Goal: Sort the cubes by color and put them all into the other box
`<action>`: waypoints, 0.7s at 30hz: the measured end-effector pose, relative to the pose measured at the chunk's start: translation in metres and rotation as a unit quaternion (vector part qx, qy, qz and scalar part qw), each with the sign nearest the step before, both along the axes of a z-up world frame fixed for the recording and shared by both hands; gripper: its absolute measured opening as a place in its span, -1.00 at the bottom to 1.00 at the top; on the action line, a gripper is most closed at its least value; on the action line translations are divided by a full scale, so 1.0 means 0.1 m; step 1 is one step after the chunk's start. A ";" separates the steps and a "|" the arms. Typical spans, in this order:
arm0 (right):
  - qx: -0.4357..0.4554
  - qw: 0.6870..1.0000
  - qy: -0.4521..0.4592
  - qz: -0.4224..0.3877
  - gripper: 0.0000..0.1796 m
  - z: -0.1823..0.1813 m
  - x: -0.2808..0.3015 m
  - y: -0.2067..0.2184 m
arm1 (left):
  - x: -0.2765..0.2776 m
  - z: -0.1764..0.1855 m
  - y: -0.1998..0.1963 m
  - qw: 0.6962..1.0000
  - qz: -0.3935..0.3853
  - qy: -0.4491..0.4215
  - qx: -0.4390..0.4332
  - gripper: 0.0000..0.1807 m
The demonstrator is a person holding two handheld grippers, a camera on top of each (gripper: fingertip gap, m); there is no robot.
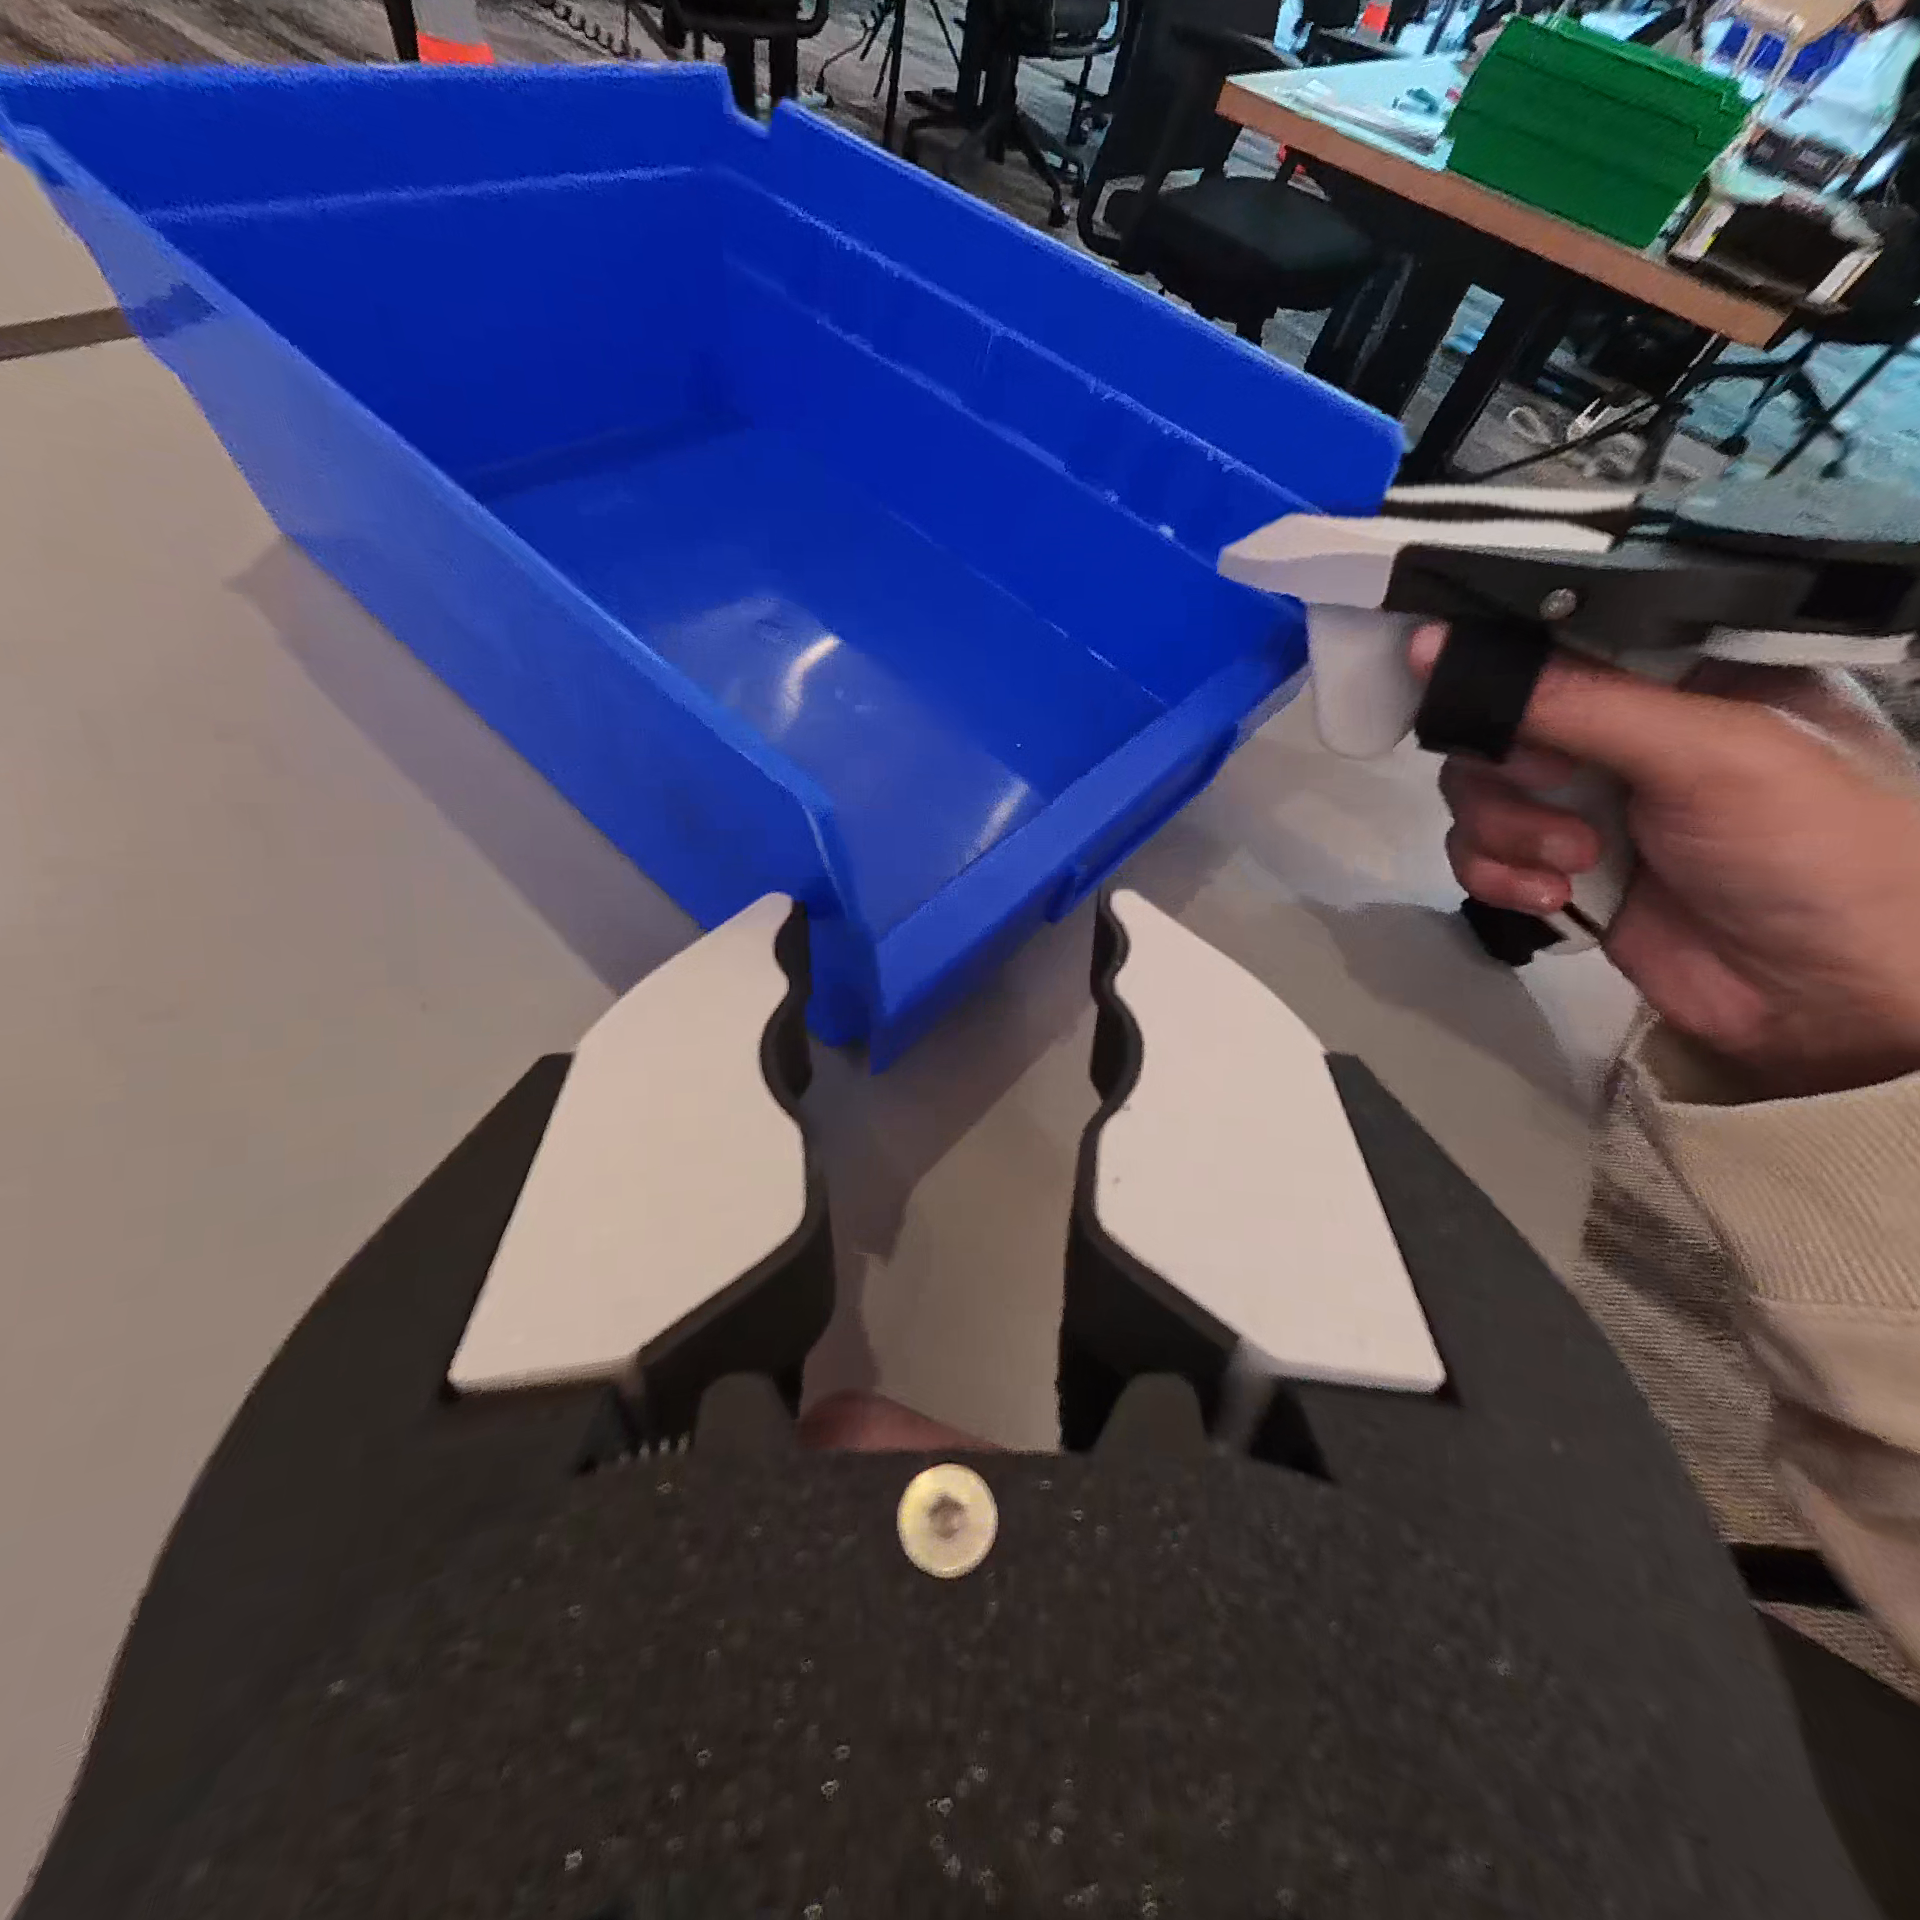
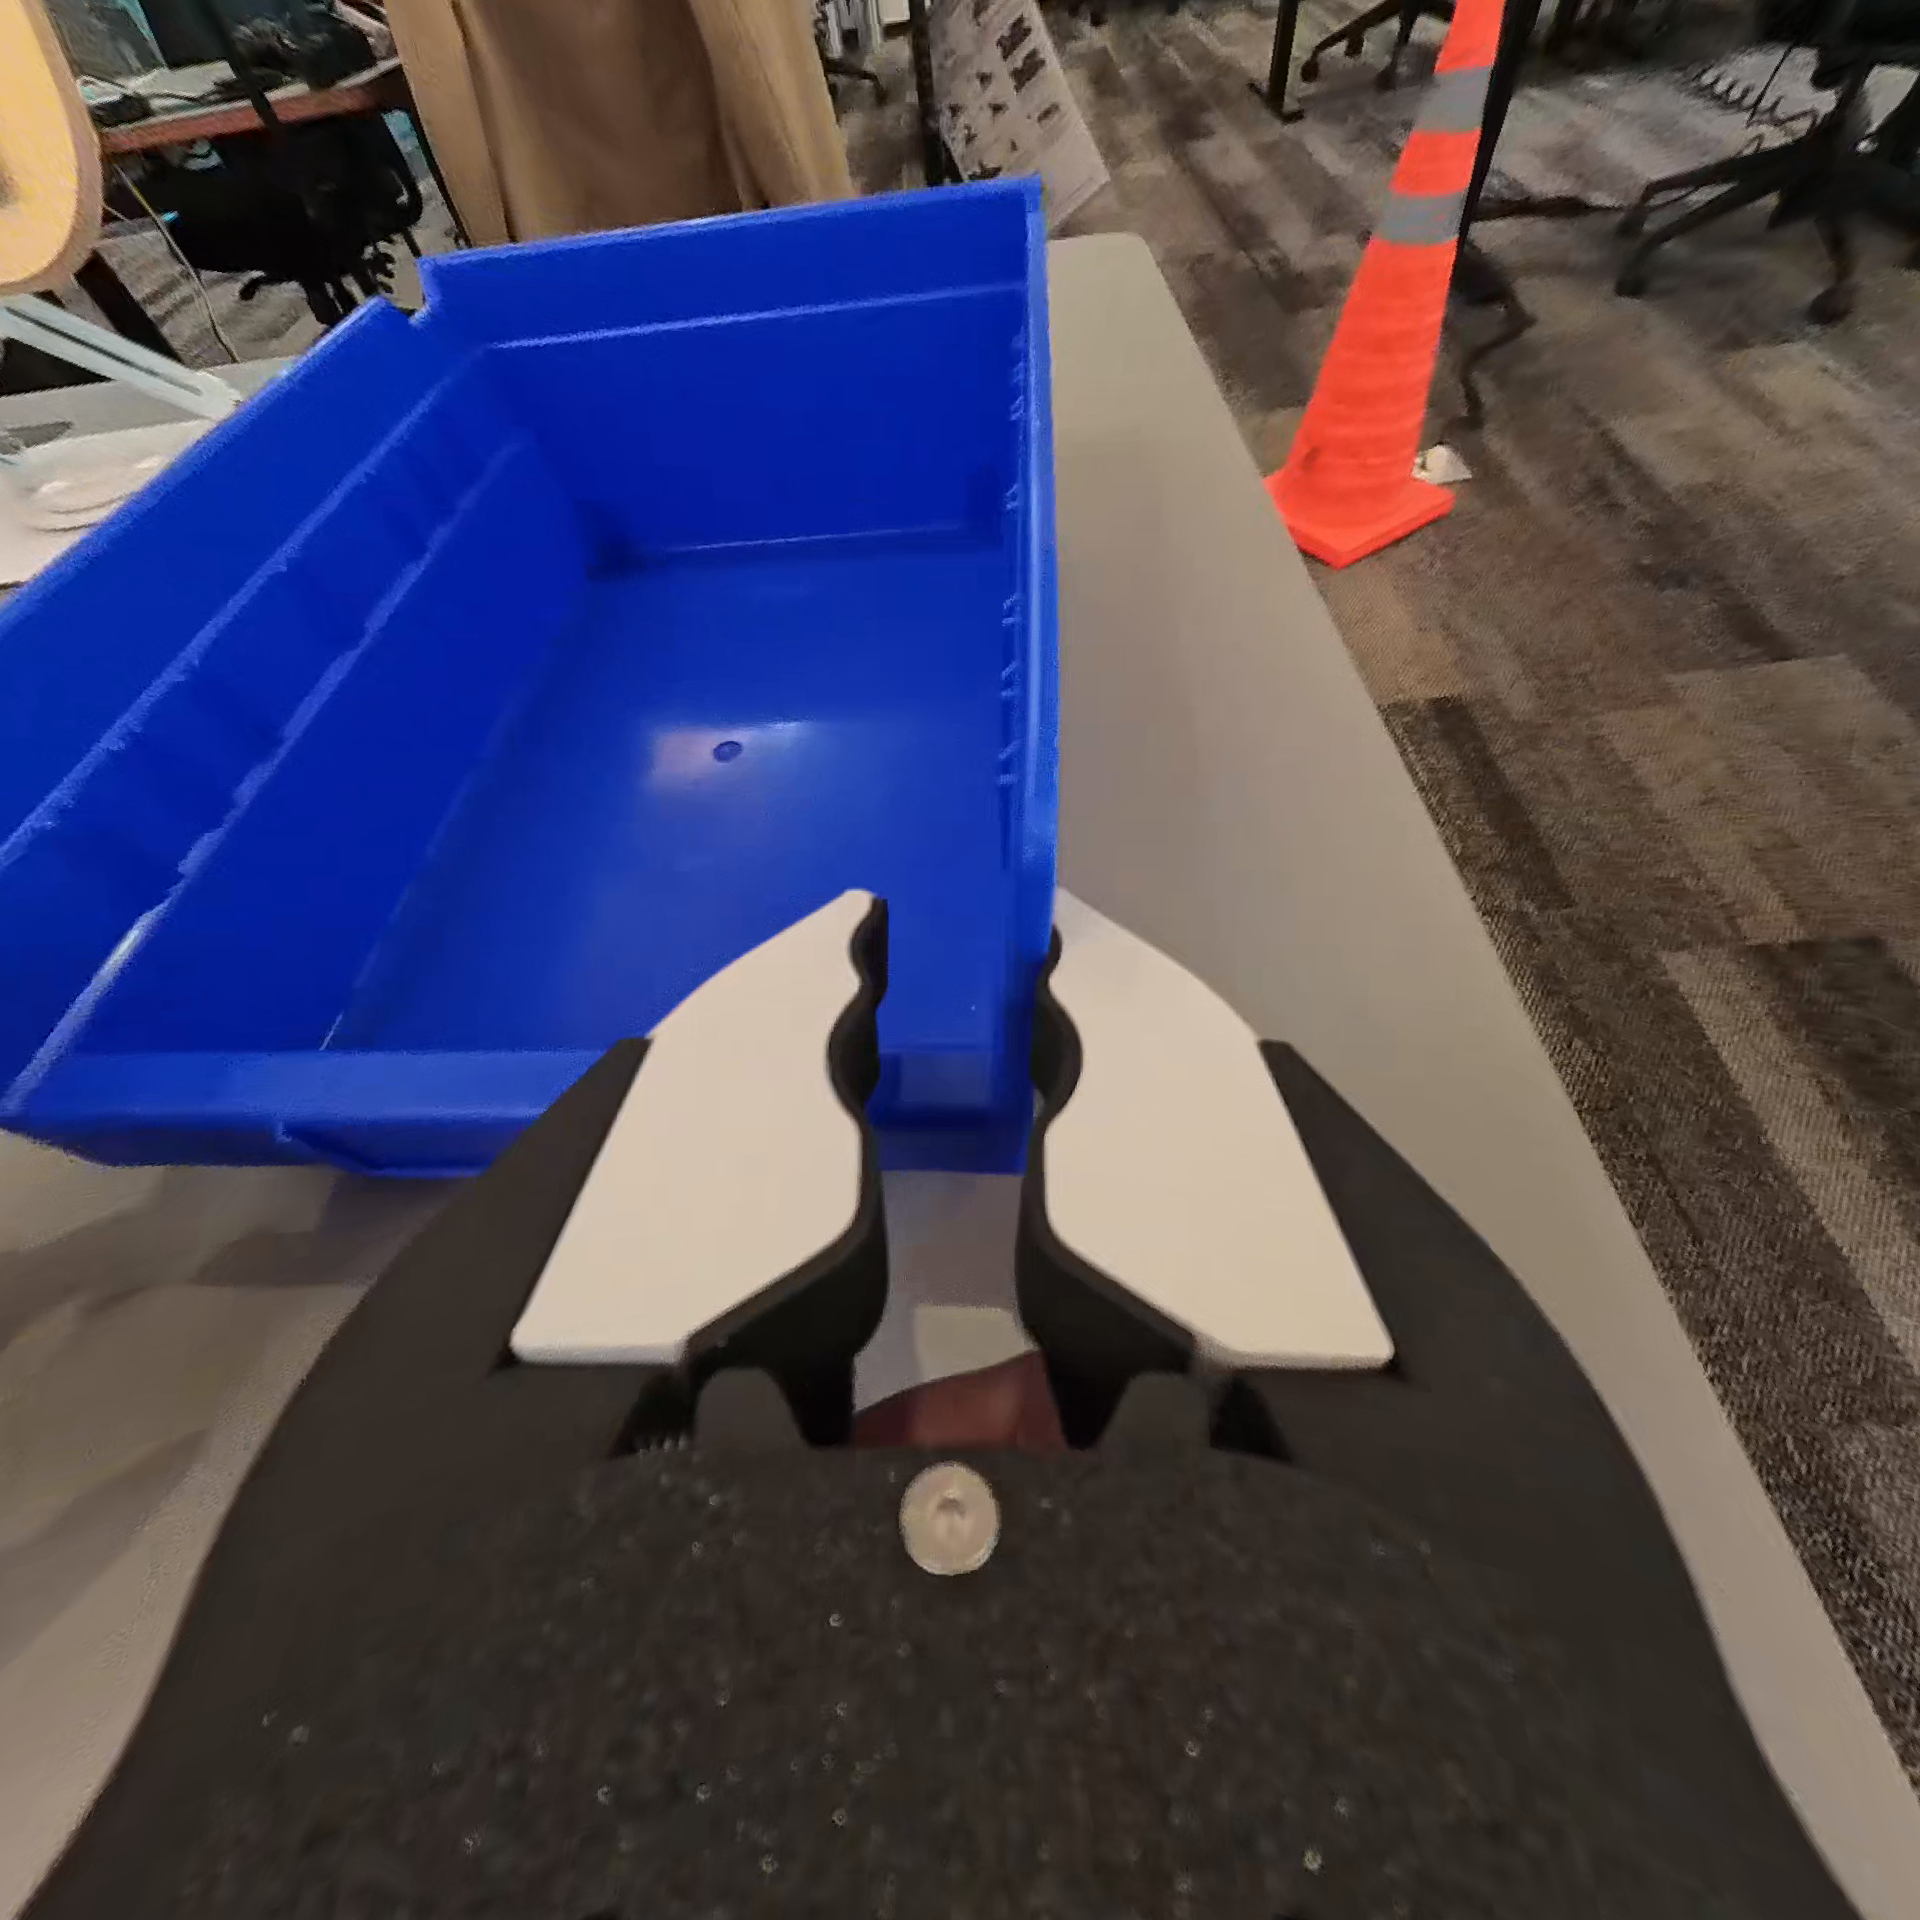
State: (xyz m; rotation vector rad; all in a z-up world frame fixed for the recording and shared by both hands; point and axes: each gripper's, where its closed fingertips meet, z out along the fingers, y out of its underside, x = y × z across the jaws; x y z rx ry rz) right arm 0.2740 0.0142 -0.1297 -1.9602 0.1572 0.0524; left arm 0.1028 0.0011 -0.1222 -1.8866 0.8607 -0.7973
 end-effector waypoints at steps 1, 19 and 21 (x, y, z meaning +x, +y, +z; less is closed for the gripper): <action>0.003 1.000 0.002 0.006 -0.71 0.00 0.00 0.02 | -0.02 0.00 0.02 1.000 0.004 0.008 0.012 -0.50; -0.082 0.902 0.058 0.419 -0.49 0.21 -3.12 -0.70 | -3.28 0.17 -0.21 0.970 0.235 -0.003 0.064 -0.52; -0.071 0.920 0.021 0.386 -0.48 0.05 -3.33 -0.44 | -3.70 0.07 -0.21 0.955 0.283 0.030 0.083 -0.45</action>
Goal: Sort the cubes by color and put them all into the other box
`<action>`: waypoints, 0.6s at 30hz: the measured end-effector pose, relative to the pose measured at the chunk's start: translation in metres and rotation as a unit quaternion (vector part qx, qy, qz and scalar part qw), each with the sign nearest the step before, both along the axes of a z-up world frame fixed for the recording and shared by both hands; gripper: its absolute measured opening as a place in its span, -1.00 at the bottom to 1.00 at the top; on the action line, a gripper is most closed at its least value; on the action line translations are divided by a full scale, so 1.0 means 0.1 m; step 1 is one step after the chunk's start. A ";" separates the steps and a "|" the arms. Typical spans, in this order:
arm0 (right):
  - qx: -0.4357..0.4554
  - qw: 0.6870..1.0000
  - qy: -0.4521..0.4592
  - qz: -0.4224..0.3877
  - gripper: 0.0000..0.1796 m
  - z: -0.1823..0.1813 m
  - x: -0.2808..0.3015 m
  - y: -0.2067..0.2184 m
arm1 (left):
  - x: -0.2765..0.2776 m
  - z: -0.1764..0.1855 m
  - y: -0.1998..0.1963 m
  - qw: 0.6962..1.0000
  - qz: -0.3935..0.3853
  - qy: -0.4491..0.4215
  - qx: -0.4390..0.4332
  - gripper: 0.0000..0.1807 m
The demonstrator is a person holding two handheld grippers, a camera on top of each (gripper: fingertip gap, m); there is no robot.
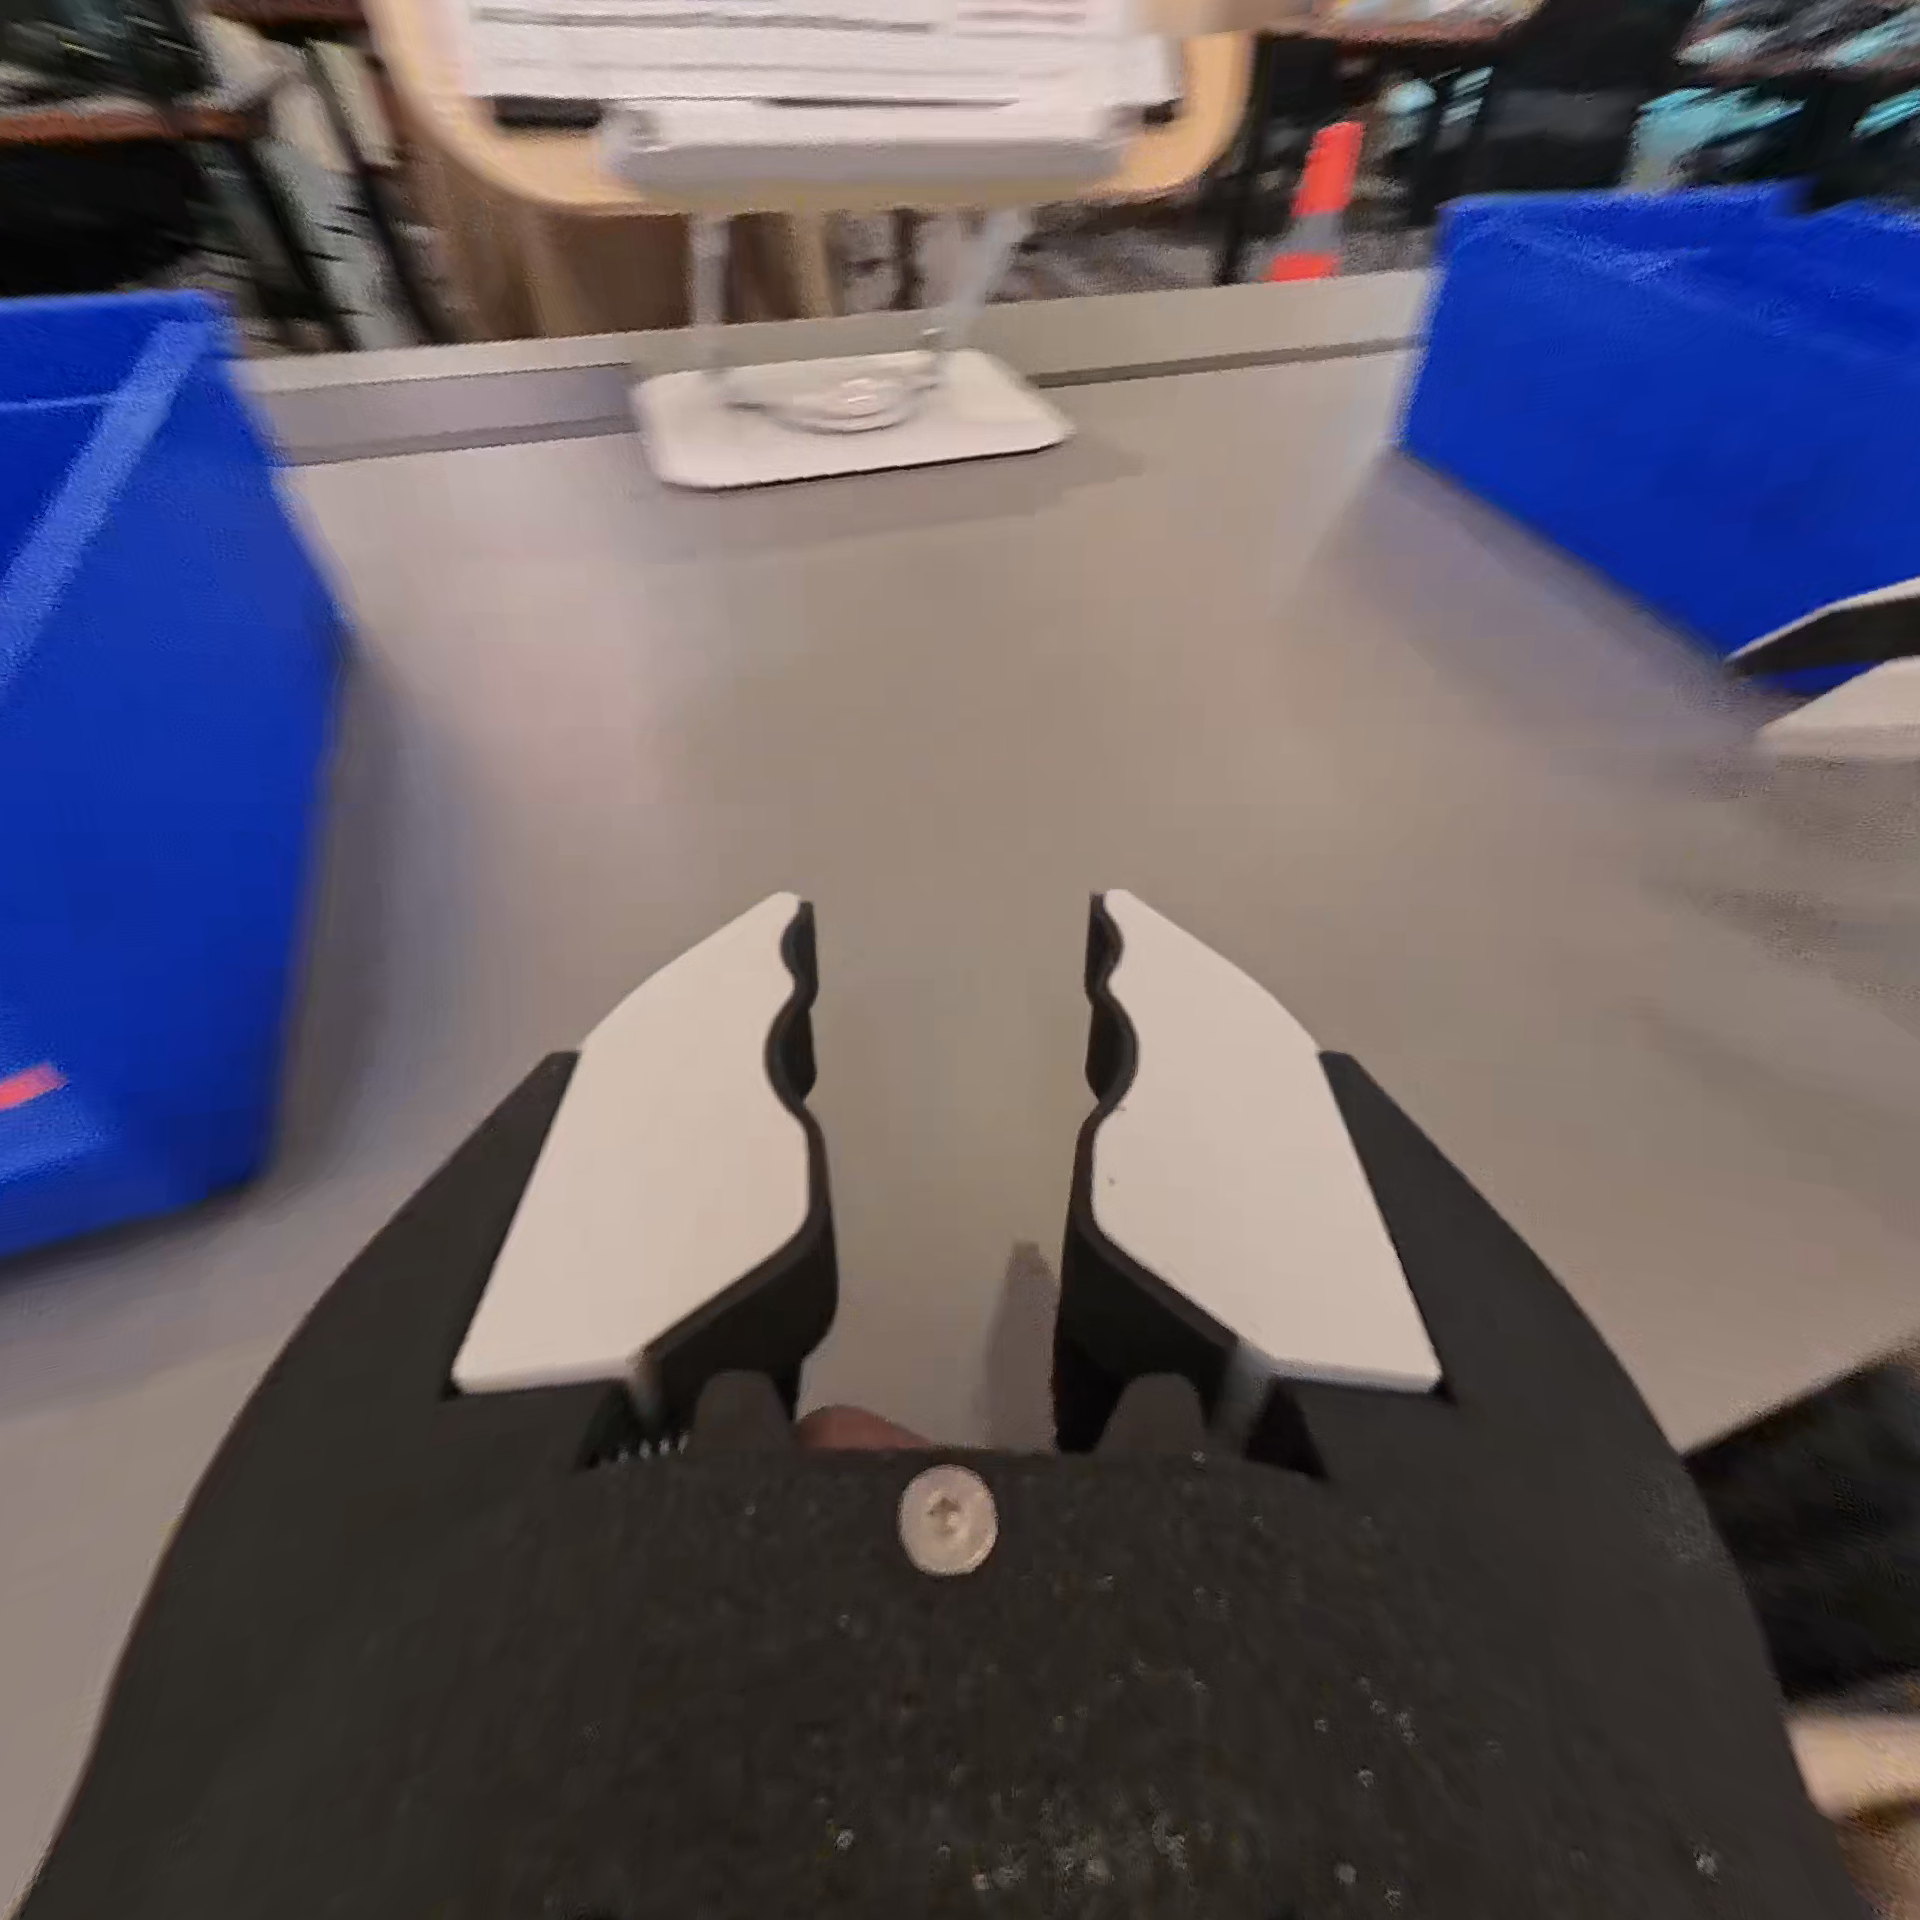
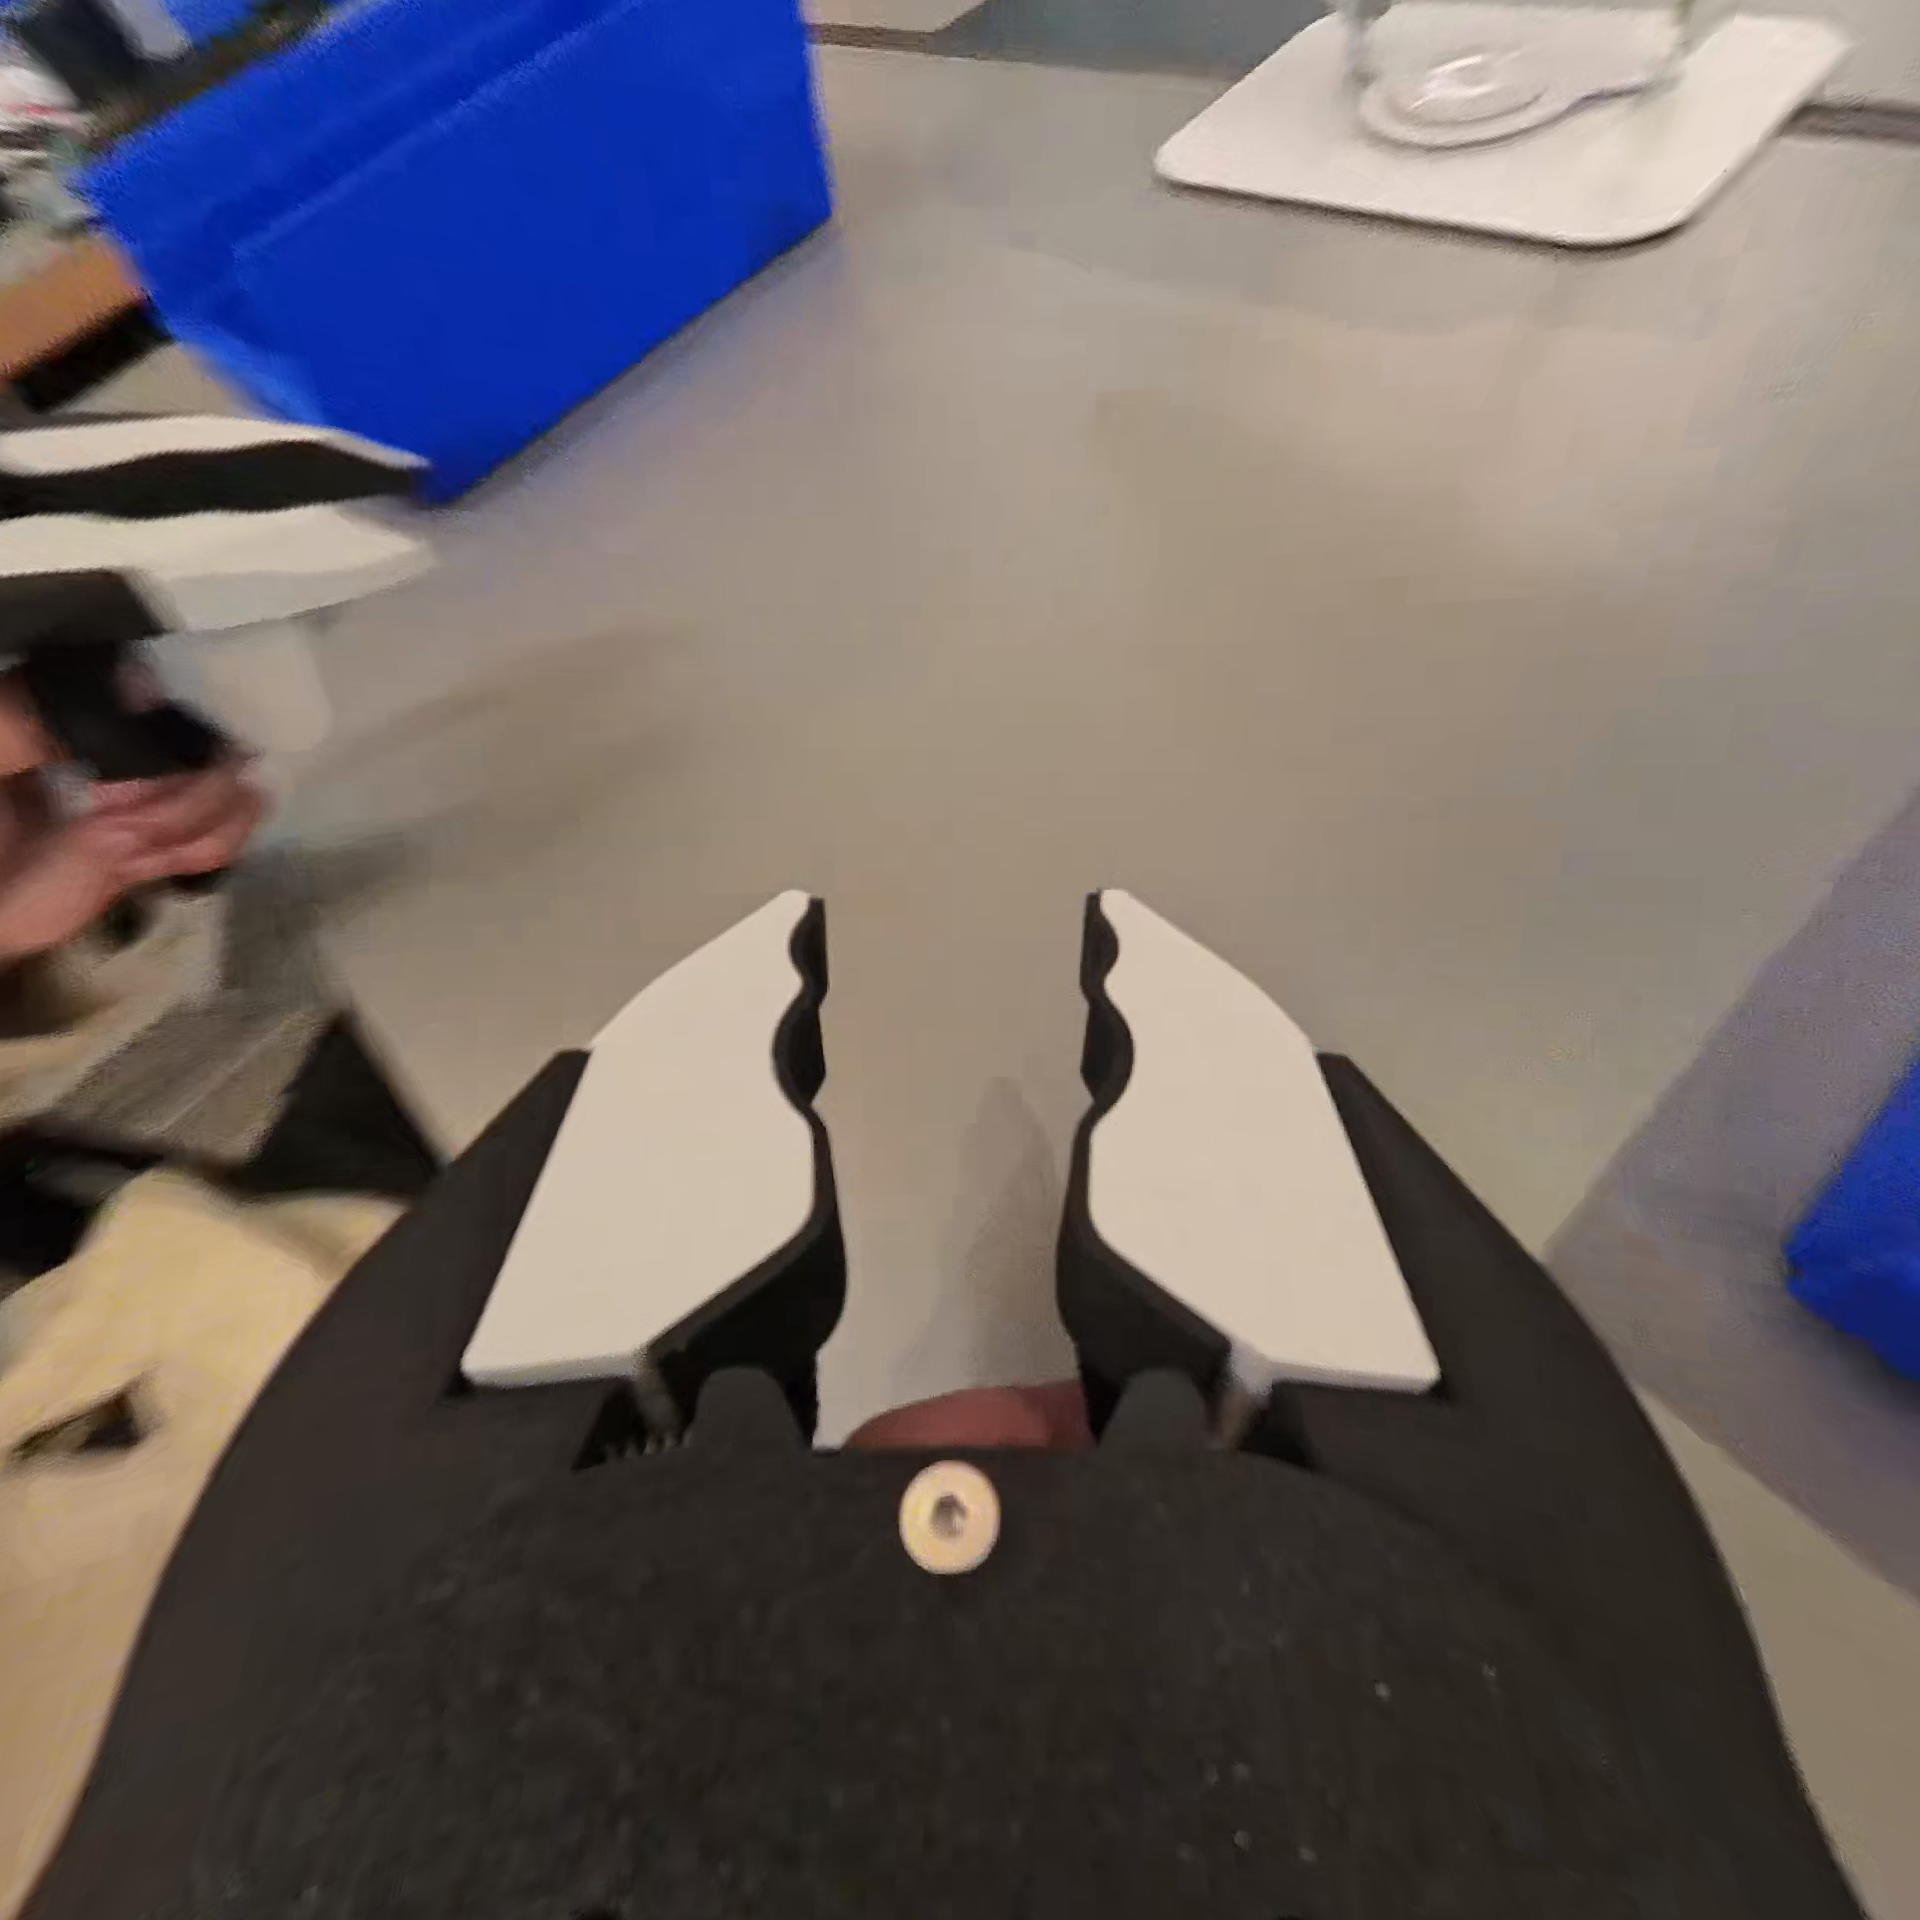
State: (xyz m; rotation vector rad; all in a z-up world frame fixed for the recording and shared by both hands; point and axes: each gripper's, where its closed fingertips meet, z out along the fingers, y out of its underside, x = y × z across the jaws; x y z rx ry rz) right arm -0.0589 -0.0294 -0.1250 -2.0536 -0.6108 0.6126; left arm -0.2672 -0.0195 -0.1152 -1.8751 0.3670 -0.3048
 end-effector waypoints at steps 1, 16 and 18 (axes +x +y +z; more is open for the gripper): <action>0.019 0.999 -0.015 -0.041 -0.48 -0.07 -0.01 0.13 | -0.23 -0.03 -0.01 0.999 0.033 0.017 0.007 -0.44; 0.127 0.977 0.061 -0.158 -0.49 0.13 0.15 -0.18 | -0.93 -0.01 -0.04 0.997 0.053 -0.043 -0.045 -0.48; 0.123 0.977 0.070 -0.160 -0.49 0.16 0.18 -0.20 | -1.00 0.13 -0.05 0.998 0.020 -0.022 -0.053 -0.49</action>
